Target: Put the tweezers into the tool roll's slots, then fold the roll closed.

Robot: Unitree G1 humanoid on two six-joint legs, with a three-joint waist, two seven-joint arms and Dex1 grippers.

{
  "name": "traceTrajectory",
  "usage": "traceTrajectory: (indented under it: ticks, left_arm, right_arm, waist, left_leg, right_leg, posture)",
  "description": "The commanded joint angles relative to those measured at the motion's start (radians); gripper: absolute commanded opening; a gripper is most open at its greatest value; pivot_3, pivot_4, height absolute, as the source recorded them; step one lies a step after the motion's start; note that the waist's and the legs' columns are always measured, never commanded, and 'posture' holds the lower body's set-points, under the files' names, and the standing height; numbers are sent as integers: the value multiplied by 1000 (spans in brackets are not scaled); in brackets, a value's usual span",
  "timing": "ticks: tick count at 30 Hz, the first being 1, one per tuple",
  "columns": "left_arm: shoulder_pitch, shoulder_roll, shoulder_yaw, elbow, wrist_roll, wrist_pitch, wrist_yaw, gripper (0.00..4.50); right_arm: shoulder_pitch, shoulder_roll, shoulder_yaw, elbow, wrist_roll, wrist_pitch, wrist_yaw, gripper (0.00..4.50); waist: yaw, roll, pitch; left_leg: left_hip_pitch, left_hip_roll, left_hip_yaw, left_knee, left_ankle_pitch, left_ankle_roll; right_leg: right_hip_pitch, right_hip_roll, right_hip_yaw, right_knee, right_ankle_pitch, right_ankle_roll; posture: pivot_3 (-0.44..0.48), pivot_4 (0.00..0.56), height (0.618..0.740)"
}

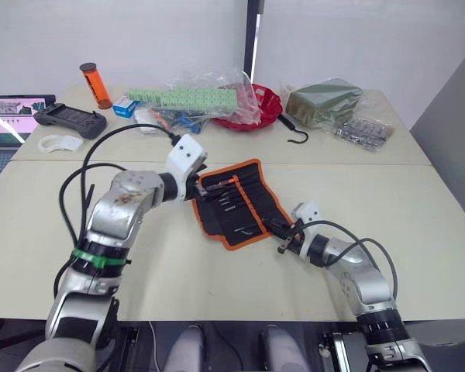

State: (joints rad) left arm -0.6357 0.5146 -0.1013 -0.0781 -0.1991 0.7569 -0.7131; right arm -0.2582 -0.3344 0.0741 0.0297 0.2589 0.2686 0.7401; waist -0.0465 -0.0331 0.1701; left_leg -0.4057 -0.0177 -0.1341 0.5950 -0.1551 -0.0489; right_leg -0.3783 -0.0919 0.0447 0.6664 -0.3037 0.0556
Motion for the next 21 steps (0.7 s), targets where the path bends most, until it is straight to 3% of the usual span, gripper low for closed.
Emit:
traceTrajectory:
  ticks: [1,7,16,21]
  left_arm:
    - [59,31,89,-86,10,-60,58,4471]
    - [211,60,231,-132,-20,-138,95,4471]
    - [464,104,511,-202,-163,-69,83,4471]
    - [668,44,691,-217,-203,-162,109,4471]
  right_arm:
    - [-22,4,-19,-35,31,7,1,0]
    - [-28,12,-7,7,7,0,-2,0]
    - [-21,11,23,90,-40,-23,-9,0]
    - [-33,2,29,127,-42,-34,0,0]
  waist:
    - [2,0,0]
    - [5,0,0]
    - [0,0,0]
    - [3,0,0]
  left_leg:
    - [0,0,0,0,0,0]
    - [0,0,0,0,0,0]
    - [1,0,0,0,0,0]
    - [3,1,0,-1,0,0]
  right_leg:
    - [0,0,0,0,0,0]
    - [0,0,0,0,0,0]
    - [0,0,0,0,0,-1]
    - [2,0,1,0,1,-1]
  posture:
    - [0,150,740]
    - [0,150,740]
    - [0,150,740]
    - [0,150,740]
